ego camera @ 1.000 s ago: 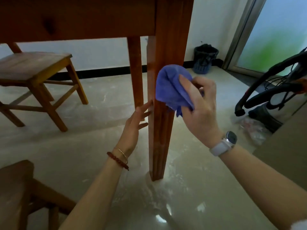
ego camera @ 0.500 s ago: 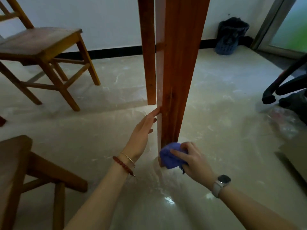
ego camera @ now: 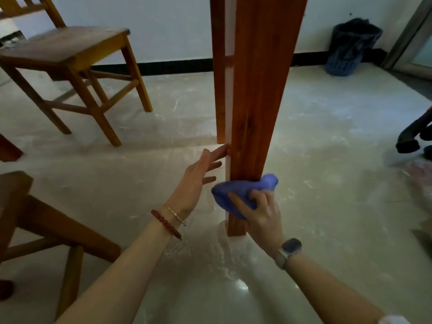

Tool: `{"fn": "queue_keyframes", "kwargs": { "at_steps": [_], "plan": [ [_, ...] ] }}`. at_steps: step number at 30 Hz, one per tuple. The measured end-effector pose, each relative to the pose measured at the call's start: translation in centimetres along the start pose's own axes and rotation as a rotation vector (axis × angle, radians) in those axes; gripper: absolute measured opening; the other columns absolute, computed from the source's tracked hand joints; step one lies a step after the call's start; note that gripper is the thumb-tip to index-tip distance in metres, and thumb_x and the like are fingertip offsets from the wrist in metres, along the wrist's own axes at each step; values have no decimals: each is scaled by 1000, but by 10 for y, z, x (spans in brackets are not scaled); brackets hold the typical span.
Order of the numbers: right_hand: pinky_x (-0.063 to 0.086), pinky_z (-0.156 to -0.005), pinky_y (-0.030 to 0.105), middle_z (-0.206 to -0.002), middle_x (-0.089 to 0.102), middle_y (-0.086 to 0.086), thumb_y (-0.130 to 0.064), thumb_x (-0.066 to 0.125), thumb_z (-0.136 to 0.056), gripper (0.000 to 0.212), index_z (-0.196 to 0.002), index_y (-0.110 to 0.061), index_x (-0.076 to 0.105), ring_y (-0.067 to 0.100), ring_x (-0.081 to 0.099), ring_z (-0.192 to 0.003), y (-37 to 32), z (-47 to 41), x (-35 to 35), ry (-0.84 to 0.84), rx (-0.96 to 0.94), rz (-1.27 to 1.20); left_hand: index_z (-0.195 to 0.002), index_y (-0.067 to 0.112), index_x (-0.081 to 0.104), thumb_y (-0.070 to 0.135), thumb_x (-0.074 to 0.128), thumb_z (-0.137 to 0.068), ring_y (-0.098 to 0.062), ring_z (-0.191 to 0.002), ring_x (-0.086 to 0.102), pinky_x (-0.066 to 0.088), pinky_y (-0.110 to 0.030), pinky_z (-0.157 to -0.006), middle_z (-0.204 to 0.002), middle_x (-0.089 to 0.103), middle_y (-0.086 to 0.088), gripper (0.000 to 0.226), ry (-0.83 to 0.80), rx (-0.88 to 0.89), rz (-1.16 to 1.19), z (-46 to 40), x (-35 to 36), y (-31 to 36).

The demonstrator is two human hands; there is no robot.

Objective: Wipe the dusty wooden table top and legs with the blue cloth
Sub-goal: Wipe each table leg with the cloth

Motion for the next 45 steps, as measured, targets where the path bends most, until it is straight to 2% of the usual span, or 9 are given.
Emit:
{"fn": "queue_keyframes", "kwargs": {
  "at_steps": [6, 12, 15, 21, 29, 34, 37, 41, 45],
  "plan": [
    [48, -77, 30, -111, 42, 8, -27, 44, -89, 36, -125, -24, 50, 29, 51, -100, 11, 115, 99, -872, 81, -23, -123, 49, 27, 40, 11, -96, -14, -127, 38, 35, -35, -101, -145, 34, 9, 33, -97, 11, -138, 8, 11, -41],
    [41, -57, 22, -97, 38, 5, -20, 48, -77, 39, -116, -26, 48, 19, 40, -83, -18, 22, -15, -74, -79, -131, -128, 39, 33, 32, 16, -98, -12, -125, 39, 36, -21, -91, -141, 38, 9, 35, -79, -21, -93, 8, 9, -60],
    [45, -62, 27, -99, 40, 6, -20, 54, -80, 39, -118, -25, 49, 23, 42, -86, -8, 12, -1, -35, -33, 31, -127, 35, 36, 30, 21, -98, -12, -123, 41, 38, -23, -92, -135, 42, 6, 33, -14, -52, -37, 9, 3, -76],
    [39, -90, 32, -124, 44, 9, -25, 49, -90, 40, -130, -30, 47, 29, 40, -114, 3, 112, 99, -1083, 80, -9, -131, 18, 46, 28, 44, -94, -15, -121, 47, 38, -35, -105, -134, 50, -1, 38, 59, -238, -129, 39, -29, -133],
    [46, -72, 9, -92, 60, -10, -11, 65, -82, 26, -104, -20, 55, 3, 58, -84, -12, 35, 24, -525, 834, -846, -118, 31, 46, 39, 47, -86, -19, -107, 53, 45, -35, -86, -115, 55, 4, 33, -43, -381, 226, 59, -18, -161],
    [51, -69, 10, -90, 62, -11, -18, 68, -79, 32, -108, -17, 56, 4, 60, -80, -29, 14, 23, -606, 937, -901, -106, 30, 51, 51, 57, -77, -18, -86, 62, 49, -39, -76, -98, 62, -1, 36, -165, -357, 496, 53, 4, -146],
    [57, -71, 23, -92, 67, 3, -11, 63, -83, 24, -107, -13, 60, 14, 66, -80, -38, 17, 30, -615, 1146, -1186, -122, 15, 52, 65, 65, -62, -17, -80, 64, 52, -31, -65, -101, 62, -9, 79, -183, -412, 568, 50, -1, -159],
    [57, -66, 23, -93, 67, 7, -7, 55, -87, 22, -109, -8, 59, 18, 65, -81, -44, 18, 36, -600, 1338, -1418, -85, 16, 75, 57, 45, -85, -12, -74, 68, 54, -25, -66, -89, 71, -5, 51, -207, -454, 657, 52, -6, -163],
    [57, -68, 22, -96, 64, -2, 0, 52, -88, 33, -119, -11, 54, 14, 62, -86, -43, 15, 35, -620, 1259, -1248, -120, 1, 51, 60, 80, -42, -23, -89, 66, 57, -33, -72, -109, 62, -18, 102, -62, -452, 744, 51, -11, -164]
  ]
}}
Point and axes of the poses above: each hand's wrist, its own z-axis away from the middle knuckle, its own x-axis out of the palm, y = z × x, the point moved 8 cm from there along -z, towards the middle knuckle
